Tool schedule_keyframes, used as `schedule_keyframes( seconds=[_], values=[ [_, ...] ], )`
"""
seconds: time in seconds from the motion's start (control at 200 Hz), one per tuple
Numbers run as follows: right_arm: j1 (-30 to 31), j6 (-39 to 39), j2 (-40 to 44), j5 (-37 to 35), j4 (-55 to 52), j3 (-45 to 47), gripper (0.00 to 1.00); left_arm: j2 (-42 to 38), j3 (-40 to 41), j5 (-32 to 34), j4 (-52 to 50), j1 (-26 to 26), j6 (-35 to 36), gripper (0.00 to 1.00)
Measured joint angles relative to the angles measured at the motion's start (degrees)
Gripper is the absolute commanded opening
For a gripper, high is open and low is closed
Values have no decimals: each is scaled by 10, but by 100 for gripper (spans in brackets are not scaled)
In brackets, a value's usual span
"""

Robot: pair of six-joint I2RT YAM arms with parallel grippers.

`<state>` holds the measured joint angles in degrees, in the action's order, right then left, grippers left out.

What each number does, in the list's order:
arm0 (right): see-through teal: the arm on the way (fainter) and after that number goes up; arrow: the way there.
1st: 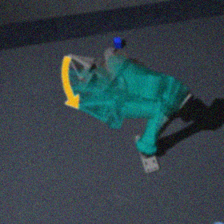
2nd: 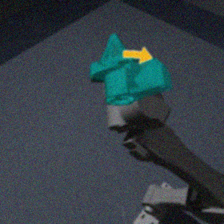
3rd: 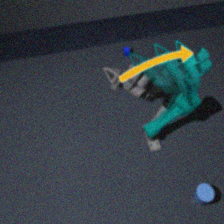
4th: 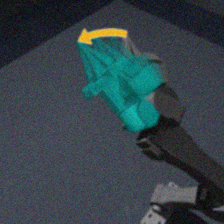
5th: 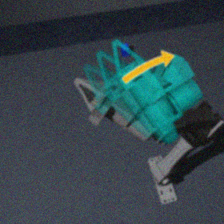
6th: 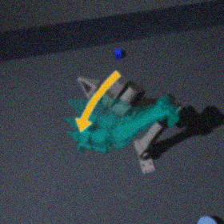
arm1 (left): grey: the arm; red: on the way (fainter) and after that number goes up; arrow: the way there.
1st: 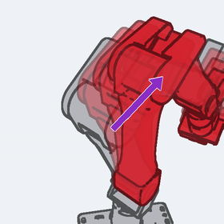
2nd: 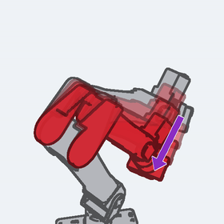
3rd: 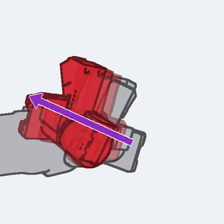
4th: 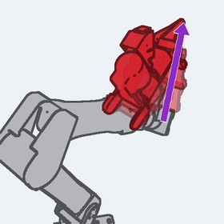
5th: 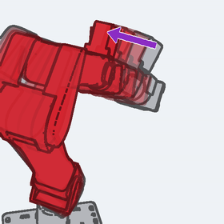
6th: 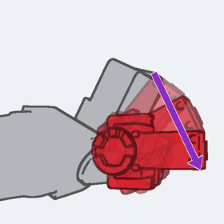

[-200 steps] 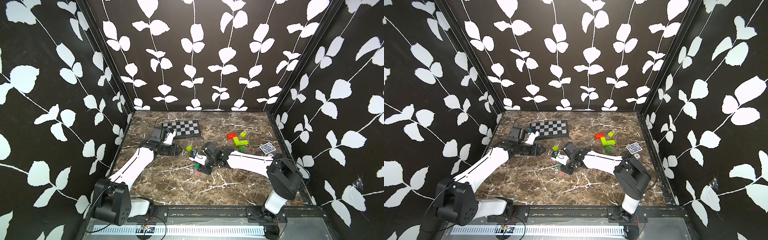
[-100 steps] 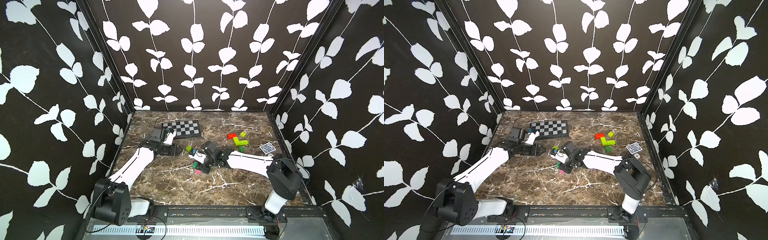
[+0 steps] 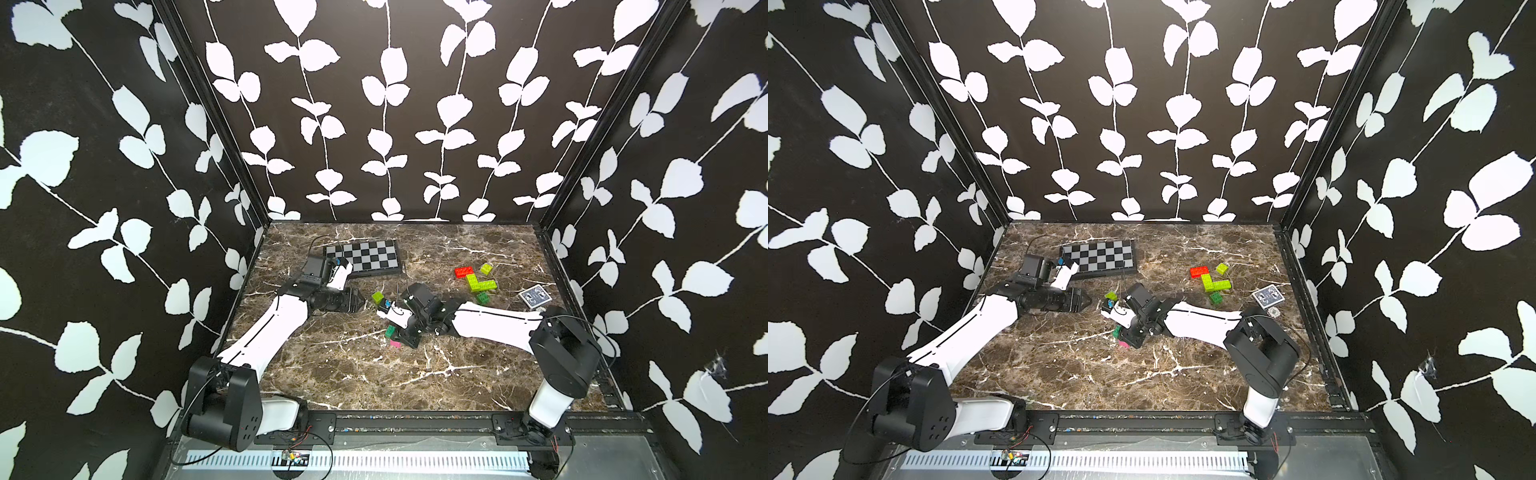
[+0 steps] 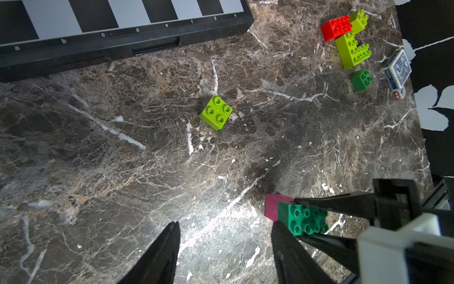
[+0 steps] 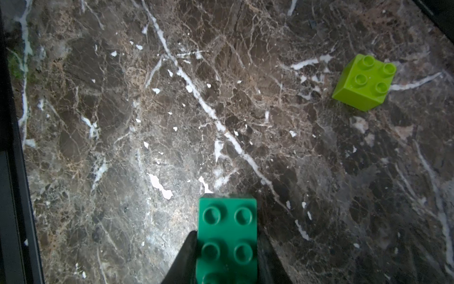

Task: Assemble a carrot with lego
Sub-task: Assemble the lego brick with the lego brick.

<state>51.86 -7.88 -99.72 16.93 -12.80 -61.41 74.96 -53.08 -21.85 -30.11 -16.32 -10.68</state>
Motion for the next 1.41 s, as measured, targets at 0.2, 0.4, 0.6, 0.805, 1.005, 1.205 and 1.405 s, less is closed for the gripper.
schedule_keyframes(
  seconds=[0.2, 0.4, 0.6, 0.805, 1.005, 1.205, 1.405],
  values=[
    [1, 0, 0, 0, 16, 9, 24, 0, 0, 0, 0, 0, 0, 62],
    [1, -1, 0, -4, 25, 14, 24, 0, 0, 0, 0, 0, 0, 62],
    [3, -7, 9, -10, 37, 27, 24, 0, 0, 0, 0, 0, 0, 62],
    [4, -20, 22, -12, 37, 42, 25, 0, 0, -1, 0, 0, 0, 62],
    [7, -41, 23, -15, 37, 45, 24, 0, 0, -2, 0, 0, 0, 62],
    [11, -61, 23, -24, 33, 46, 22, 0, 0, -2, 0, 0, 0, 62],
    [12, -62, 11, -24, 31, 43, 20, 0, 0, -3, 0, 0, -1, 62]
  ],
)
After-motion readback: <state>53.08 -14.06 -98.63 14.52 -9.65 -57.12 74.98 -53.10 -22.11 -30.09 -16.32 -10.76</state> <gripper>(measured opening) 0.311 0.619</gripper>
